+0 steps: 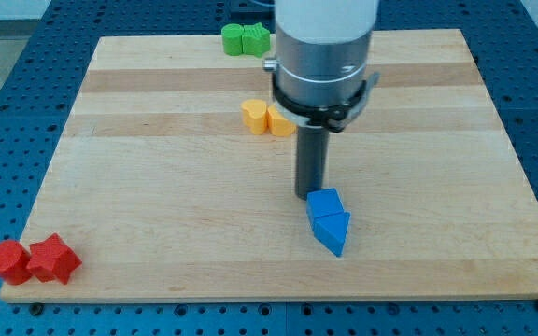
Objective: Push the blue triangle to the bottom right
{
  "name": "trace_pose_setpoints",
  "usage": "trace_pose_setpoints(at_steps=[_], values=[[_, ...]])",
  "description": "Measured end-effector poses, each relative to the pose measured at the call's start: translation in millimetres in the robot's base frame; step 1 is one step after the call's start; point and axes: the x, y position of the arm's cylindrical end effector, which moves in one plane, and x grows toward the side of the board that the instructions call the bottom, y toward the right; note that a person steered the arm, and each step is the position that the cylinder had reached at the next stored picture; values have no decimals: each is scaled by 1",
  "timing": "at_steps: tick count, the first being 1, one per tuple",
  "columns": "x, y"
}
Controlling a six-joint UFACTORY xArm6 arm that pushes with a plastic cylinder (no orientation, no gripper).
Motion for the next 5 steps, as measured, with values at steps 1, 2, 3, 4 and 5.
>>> trace_pose_setpoints(at_steps=[1,2,3,4,5], values=[[2,-41],[35,-32],[68,7],[63,86],[57,154]])
